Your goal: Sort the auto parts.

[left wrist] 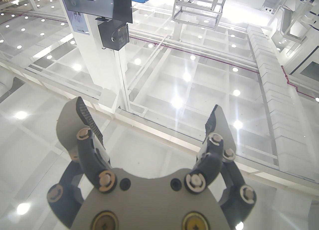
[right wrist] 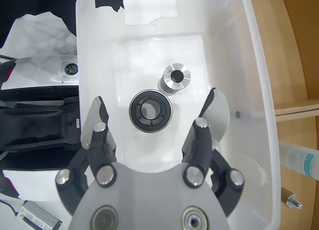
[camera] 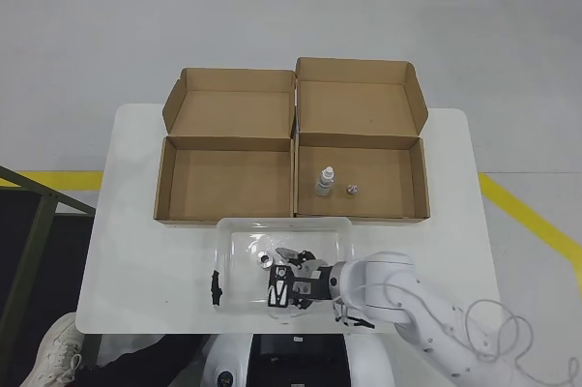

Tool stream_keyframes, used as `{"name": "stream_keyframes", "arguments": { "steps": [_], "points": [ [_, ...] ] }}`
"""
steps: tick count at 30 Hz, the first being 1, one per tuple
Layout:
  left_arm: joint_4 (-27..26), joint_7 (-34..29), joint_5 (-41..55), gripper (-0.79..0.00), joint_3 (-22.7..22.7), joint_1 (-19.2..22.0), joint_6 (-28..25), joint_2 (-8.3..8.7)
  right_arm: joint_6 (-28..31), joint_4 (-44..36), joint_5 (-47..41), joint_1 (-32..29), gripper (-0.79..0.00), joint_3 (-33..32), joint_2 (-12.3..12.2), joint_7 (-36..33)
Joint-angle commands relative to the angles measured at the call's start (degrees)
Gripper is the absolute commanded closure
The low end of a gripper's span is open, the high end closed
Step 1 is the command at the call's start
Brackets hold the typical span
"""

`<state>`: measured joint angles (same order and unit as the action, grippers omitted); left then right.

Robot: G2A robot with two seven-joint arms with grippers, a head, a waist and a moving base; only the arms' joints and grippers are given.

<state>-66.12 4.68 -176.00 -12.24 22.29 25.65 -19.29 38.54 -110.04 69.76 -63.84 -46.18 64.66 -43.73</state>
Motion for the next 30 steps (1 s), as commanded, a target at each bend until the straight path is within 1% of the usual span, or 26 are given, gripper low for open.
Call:
{"name": "stream_keyframes", "arguments": {
  "steps": [1,12,13,16,23,24,25,27,28,29,30],
  "points": [
    [0.0,0.0,0.0,-0.785,0.0,0.0,0.0,0.0,-0.2,0.8,-0.2,0.4,-0.622,0.3,0.1,0.0],
    [0.0,0.0,0.0,-0.785,0.0,0.0,0.0,0.0,-1.4,5.2,-0.9,3.1,-0.576,2.6,1.1,-0.6],
    [0.0,0.0,0.0,-0.785,0.0,0.0,0.0,0.0,-1.4,5.6,-1.0,3.3,-0.557,2.8,1.2,-0.7],
    [0.0,0.0,0.0,-0.785,0.0,0.0,0.0,0.0,-1.8,6.4,-1.2,3.7,-0.416,3.0,1.4,-0.9],
    [0.0,0.0,0.0,-0.785,0.0,0.0,0.0,0.0,-1.5,7.3,-1.1,4.0,-0.351,3.5,1.5,-0.9],
    [0.0,0.0,0.0,-0.785,0.0,0.0,0.0,0.0,-1.4,7.3,-1.1,4.1,-0.323,3.5,1.5,-0.9],
    [0.0,0.0,0.0,-0.785,0.0,0.0,0.0,0.0,-1.4,7.2,-1.1,4.1,-0.289,3.5,1.6,-0.7],
    [0.0,0.0,0.0,-0.785,0.0,0.0,0.0,0.0,-1.4,7.0,-0.9,4.0,-0.182,3.3,1.5,-0.5],
    [0.0,0.0,0.0,-0.785,0.0,0.0,0.0,0.0,-1.4,6.8,-0.8,3.9,-0.163,3.2,1.5,-0.4],
    [0.0,0.0,0.0,-0.785,0.0,0.0,0.0,0.0,-1.3,6.5,-0.9,3.8,-0.086,3.0,1.4,-0.3],
    [0.0,0.0,0.0,-0.785,0.0,0.0,0.0,0.0,-1.2,6.2,-0.8,3.7,-0.04,2.7,1.3,-0.1]
  ]
}}
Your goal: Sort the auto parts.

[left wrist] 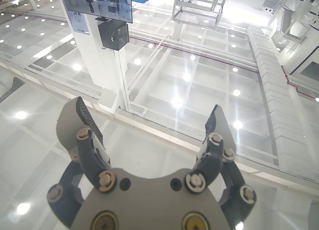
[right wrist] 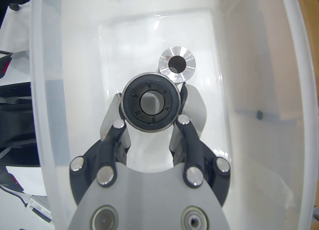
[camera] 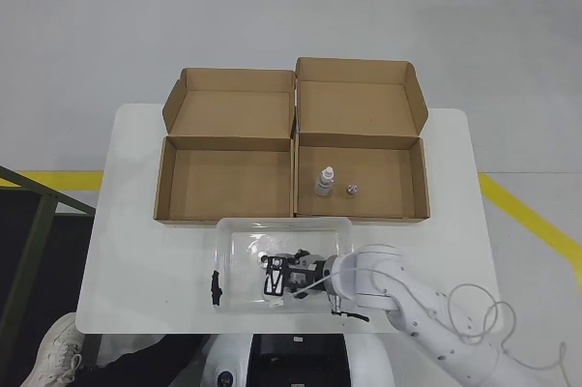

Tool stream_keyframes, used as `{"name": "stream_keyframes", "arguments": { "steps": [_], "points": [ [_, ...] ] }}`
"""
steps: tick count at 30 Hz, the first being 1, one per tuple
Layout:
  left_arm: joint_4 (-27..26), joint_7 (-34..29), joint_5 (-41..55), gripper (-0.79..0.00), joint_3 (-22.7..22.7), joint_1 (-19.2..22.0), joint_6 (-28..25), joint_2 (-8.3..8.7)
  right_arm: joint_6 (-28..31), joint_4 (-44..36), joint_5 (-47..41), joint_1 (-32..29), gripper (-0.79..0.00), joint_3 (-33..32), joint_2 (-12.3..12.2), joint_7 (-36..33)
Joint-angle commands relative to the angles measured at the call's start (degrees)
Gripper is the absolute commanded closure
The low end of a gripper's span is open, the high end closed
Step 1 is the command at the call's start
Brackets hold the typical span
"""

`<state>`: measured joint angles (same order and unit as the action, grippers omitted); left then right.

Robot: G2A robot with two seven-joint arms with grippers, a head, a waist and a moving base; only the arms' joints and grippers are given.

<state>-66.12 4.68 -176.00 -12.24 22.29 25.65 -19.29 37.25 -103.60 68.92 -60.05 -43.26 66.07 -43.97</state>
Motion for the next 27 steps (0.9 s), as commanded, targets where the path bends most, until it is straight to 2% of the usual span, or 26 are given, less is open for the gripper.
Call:
{"name": "stream_keyframes", "arguments": {
  "steps": [1,16,27],
  "points": [
    [0.0,0.0,0.0,-0.785,0.0,0.0,0.0,0.0,0.3,-0.6,-0.1,-0.3,0.0,-0.6,-0.2,0.3],
    [0.0,0.0,0.0,-0.785,0.0,0.0,0.0,0.0,4.9,-6.7,-4.4,-4.1,0.0,-8.0,-2.2,3.9],
    [0.0,0.0,0.0,-0.785,0.0,0.0,0.0,0.0,8.9,-10.8,-5.2,-7.1,0.0,-15.5,-3.5,18.9]
  ]
}}
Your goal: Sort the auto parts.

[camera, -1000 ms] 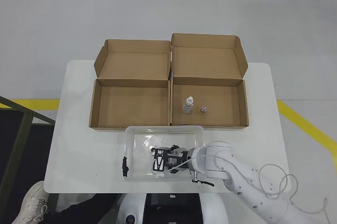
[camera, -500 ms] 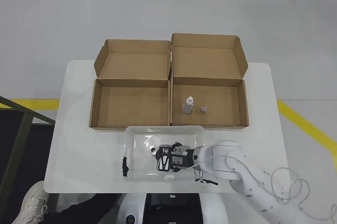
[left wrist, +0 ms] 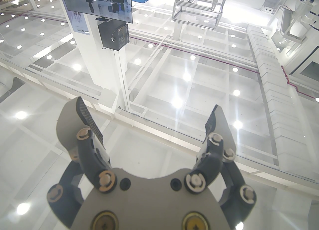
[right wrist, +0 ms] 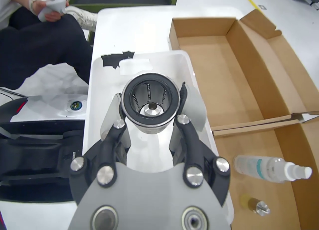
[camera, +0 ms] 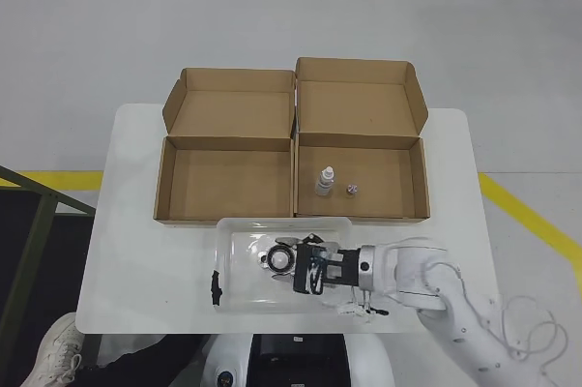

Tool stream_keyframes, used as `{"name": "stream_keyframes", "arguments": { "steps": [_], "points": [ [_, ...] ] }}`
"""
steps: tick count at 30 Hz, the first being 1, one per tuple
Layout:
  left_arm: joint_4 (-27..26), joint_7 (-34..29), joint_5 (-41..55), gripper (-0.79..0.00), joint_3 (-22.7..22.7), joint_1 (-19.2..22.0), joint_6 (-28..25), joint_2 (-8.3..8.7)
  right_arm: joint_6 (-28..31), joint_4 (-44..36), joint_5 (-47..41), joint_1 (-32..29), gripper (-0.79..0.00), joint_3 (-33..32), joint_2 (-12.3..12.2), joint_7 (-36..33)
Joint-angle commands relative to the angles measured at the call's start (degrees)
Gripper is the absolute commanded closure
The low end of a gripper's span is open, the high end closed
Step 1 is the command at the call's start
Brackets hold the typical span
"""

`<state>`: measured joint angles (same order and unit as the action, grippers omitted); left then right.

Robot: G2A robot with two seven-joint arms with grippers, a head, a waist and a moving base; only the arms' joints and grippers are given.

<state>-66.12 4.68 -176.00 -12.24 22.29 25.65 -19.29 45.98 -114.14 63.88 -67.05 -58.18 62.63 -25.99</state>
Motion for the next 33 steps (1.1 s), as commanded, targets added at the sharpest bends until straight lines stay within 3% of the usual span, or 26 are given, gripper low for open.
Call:
{"name": "stream_keyframes", "arguments": {
  "steps": [1,13,33],
  "points": [
    [0.0,0.0,0.0,-0.785,0.0,0.0,0.0,0.0,0.6,-0.5,-0.4,-0.3,0.0,-1.0,-0.2,1.8],
    [0.0,0.0,0.0,-0.785,0.0,0.0,0.0,0.0,3.5,-2.6,-6.5,0.9,0.0,-4.1,-0.5,7.9],
    [0.0,0.0,0.0,-0.785,0.0,0.0,0.0,0.0,0.6,-6.0,-16.0,3.6,0.0,-11.5,-1.1,11.1]
  ]
}}
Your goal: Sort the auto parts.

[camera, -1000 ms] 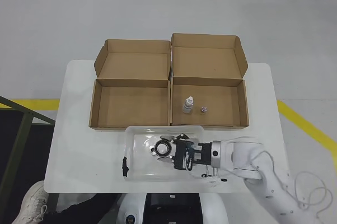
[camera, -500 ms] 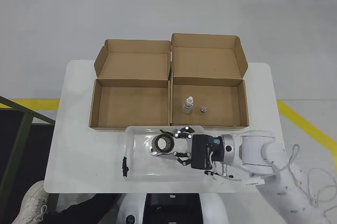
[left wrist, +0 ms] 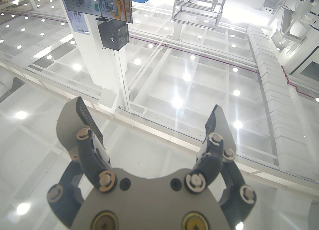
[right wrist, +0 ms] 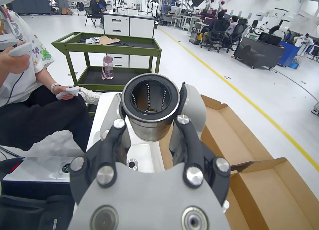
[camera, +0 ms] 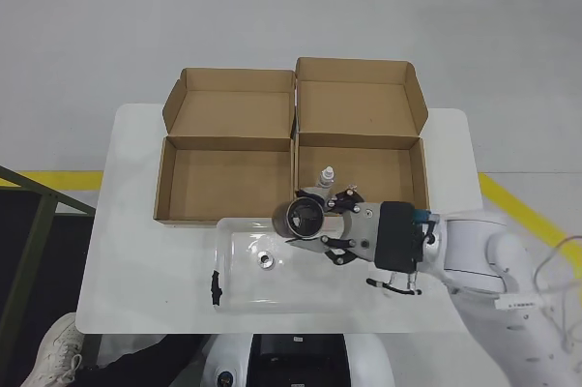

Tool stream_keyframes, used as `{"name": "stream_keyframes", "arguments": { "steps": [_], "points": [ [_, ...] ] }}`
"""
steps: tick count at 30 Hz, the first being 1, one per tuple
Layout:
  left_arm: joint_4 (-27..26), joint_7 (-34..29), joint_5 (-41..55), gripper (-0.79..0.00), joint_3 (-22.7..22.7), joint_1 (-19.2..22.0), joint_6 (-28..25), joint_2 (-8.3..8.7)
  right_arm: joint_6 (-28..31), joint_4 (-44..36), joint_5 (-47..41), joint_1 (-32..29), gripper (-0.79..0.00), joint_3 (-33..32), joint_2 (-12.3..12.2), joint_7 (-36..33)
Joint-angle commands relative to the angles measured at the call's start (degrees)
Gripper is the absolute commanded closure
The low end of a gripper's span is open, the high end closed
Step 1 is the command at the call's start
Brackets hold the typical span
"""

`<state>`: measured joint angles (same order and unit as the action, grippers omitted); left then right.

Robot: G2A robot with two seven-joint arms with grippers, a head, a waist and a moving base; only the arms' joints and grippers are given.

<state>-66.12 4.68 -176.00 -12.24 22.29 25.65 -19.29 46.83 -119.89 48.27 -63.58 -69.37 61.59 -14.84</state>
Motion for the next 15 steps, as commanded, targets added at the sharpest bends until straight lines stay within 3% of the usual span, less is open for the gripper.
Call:
{"name": "stream_keyframes", "arguments": {
  "steps": [1,15],
  "points": [
    [0.0,0.0,0.0,-0.785,0.0,0.0,0.0,0.0,-0.6,-0.6,-0.7,0.2,0.0,-0.7,-0.1,-0.2],
    [0.0,0.0,0.0,-0.785,0.0,0.0,0.0,0.0,-1.6,-1.6,-4.8,2.2,0.0,-3.2,-0.2,0.1]
  ]
}}
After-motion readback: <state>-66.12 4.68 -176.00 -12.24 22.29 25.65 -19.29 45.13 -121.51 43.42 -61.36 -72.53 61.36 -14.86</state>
